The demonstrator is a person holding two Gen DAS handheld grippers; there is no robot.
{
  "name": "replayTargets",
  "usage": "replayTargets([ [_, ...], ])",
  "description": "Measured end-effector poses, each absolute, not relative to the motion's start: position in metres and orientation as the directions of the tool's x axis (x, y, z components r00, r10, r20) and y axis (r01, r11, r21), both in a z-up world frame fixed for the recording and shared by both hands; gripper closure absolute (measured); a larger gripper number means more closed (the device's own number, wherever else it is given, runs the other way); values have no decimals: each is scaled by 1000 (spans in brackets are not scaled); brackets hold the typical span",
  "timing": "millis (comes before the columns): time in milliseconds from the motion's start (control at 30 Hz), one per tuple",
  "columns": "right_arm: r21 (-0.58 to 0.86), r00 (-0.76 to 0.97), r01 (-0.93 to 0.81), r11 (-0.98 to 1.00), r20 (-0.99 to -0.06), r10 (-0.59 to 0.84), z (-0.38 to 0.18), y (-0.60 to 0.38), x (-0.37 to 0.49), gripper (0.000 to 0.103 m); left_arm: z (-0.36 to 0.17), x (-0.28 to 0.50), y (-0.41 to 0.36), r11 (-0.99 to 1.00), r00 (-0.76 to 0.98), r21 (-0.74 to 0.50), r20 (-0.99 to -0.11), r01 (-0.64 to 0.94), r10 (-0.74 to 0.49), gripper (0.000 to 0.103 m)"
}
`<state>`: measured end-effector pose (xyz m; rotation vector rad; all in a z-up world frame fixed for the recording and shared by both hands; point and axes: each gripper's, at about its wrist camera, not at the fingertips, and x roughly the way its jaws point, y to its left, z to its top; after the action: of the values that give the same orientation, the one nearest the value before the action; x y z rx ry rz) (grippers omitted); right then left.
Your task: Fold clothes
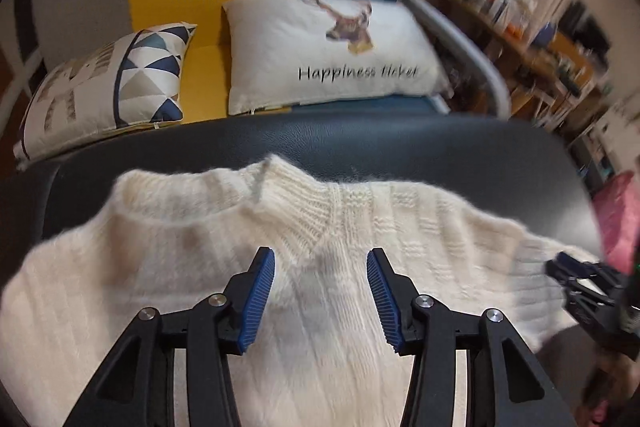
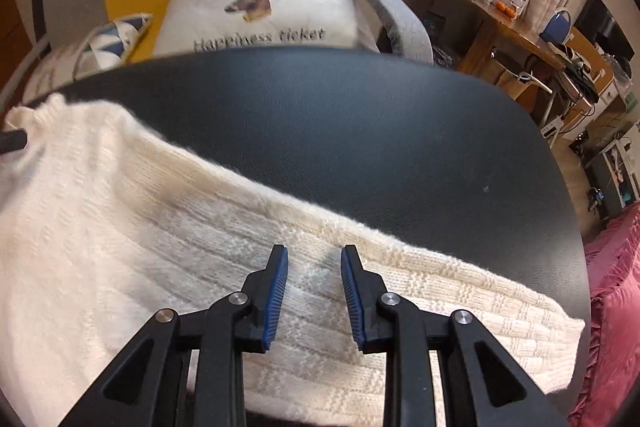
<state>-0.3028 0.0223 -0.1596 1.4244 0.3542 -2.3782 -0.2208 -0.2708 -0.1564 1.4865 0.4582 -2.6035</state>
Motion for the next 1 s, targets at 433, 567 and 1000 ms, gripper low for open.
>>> replayTargets([
  [433,254,-152,686,-682,-866,-475,-127,9,-109,77,-146,71,-320,-926,-520,-230,-853,299,44,54],
  [567,190,-146,709,-679,-903,-405,-151,-3,-94,77,-156,145,-331,-884,-500,-250,-866,396,21,54],
  [1000,127,-176,654,-745,-933,-314,-173,8,-97,77,-195,214,-342,-782,-492,-352,-868,515,66,53],
])
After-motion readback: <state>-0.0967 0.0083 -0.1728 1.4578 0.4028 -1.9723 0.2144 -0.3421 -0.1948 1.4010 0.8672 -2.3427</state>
